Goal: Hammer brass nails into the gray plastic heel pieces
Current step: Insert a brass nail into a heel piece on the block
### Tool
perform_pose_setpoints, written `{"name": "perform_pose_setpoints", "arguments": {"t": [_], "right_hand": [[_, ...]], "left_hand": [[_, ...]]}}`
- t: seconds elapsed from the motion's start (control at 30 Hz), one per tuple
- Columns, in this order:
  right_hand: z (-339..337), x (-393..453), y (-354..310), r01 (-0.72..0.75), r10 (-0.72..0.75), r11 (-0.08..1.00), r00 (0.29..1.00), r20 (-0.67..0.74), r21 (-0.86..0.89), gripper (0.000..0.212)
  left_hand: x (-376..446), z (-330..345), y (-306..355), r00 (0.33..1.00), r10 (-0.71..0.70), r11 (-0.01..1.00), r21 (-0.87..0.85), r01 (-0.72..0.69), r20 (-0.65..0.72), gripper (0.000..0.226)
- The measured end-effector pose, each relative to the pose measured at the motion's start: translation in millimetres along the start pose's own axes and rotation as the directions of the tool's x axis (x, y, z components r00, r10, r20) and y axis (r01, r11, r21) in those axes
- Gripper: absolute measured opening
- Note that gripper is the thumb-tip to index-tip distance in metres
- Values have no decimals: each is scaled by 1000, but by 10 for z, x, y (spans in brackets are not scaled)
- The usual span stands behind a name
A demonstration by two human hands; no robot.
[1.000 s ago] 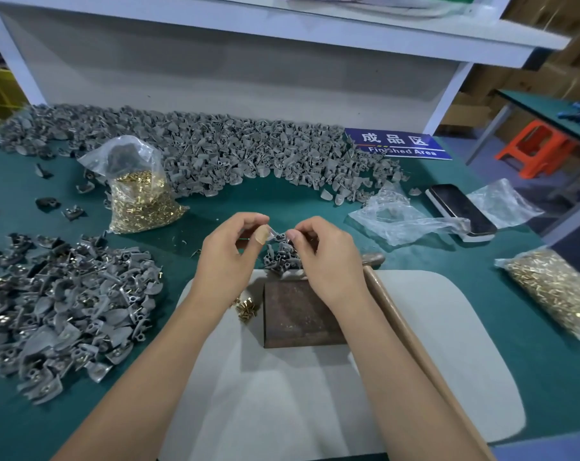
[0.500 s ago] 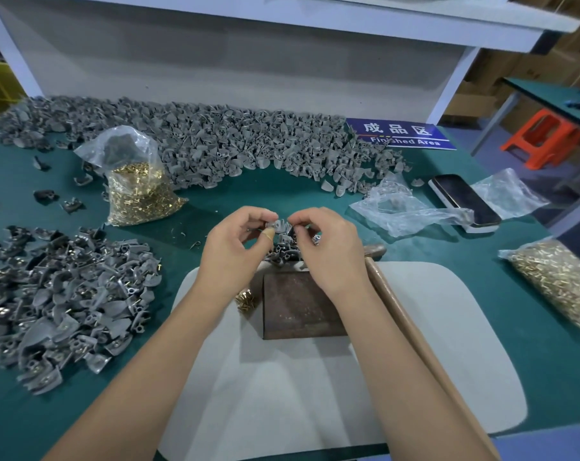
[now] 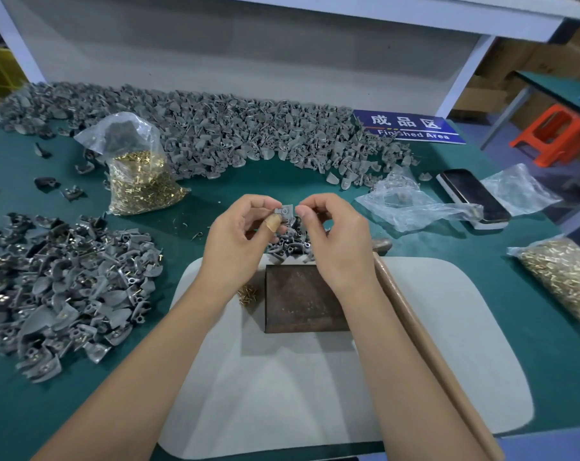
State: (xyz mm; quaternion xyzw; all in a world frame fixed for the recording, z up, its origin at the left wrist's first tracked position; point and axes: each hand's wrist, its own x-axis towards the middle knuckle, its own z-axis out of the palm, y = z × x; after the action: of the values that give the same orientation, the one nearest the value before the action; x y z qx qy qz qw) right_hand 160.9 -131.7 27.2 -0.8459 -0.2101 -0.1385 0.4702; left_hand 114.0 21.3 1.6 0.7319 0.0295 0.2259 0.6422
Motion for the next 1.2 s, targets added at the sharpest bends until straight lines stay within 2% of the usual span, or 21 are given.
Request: {"name": "perform_pose_setpoints", "arguments": {"t": [0.33, 0.83, 1.0, 1.2], "right_hand": [[-11, -24, -50, 123, -118, 989, 991, 62, -78, 7], [-20, -47, -71, 142, -132, 986, 985, 112, -89, 7], [-33, -32, -53, 135, -124, 987, 984, 128, -85, 7], [-16, -11, -24, 120, -106, 990, 980, 169, -79, 8]], "left_hand": [[-17, 12, 10, 997, 75, 992, 108, -71, -31, 14], [-13, -37, 14, 995, 94, 986, 138, -92, -10, 17], [-21, -64, 24, 993, 107, 976, 185, -113, 41, 15], [-36, -107, 92, 987, 129, 957, 249, -149, 94, 29]]}}
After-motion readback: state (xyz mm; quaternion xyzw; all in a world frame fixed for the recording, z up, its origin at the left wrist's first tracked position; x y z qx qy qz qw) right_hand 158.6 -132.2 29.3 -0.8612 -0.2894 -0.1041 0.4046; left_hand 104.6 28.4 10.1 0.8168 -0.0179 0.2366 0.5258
